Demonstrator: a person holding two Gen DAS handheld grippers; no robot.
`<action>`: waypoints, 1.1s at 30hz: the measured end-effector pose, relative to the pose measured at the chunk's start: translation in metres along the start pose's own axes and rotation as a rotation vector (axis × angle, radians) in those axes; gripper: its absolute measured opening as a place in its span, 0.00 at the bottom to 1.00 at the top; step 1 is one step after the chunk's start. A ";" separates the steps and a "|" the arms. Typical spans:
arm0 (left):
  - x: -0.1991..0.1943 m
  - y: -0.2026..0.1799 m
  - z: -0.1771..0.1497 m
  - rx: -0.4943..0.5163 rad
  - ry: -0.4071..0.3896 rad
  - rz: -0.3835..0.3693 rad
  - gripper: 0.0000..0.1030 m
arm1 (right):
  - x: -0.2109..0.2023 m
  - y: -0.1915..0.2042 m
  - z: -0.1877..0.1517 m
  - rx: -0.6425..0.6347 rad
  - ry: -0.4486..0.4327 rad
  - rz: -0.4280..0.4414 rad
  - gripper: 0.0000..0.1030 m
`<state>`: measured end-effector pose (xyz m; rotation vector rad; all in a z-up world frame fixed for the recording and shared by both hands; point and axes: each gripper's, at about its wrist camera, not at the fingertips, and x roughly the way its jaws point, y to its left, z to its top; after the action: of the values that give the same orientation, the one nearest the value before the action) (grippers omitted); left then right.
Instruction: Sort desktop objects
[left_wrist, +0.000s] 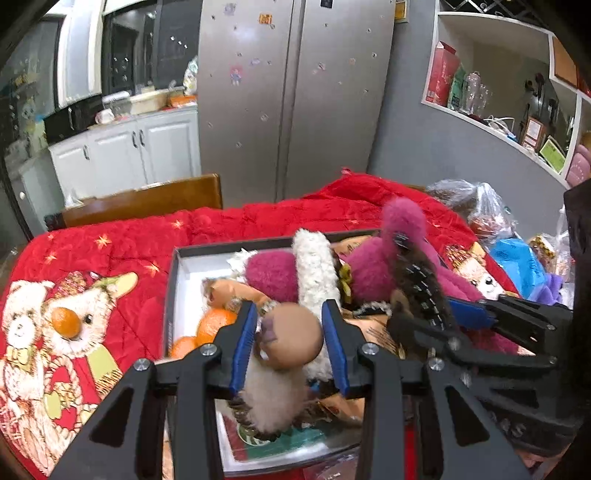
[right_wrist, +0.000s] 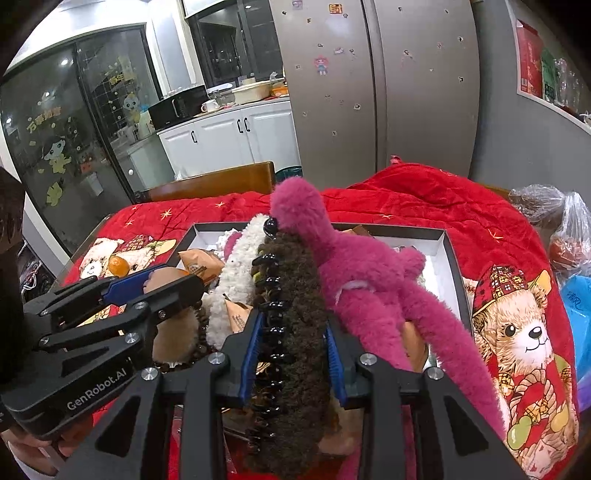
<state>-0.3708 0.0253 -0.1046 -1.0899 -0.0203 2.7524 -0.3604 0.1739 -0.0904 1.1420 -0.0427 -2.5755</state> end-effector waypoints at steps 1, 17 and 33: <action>-0.001 0.000 0.000 0.003 -0.005 0.012 0.46 | 0.000 0.001 0.001 0.005 0.001 0.006 0.48; -0.006 0.016 0.004 -0.036 -0.016 0.051 0.79 | -0.007 0.001 0.003 0.027 0.002 0.018 0.62; -0.003 0.013 0.001 -0.020 0.000 0.063 0.79 | -0.011 0.007 0.000 -0.006 0.010 -0.008 0.62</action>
<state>-0.3714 0.0119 -0.1026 -1.1149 -0.0139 2.8140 -0.3520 0.1702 -0.0812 1.1549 -0.0277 -2.5748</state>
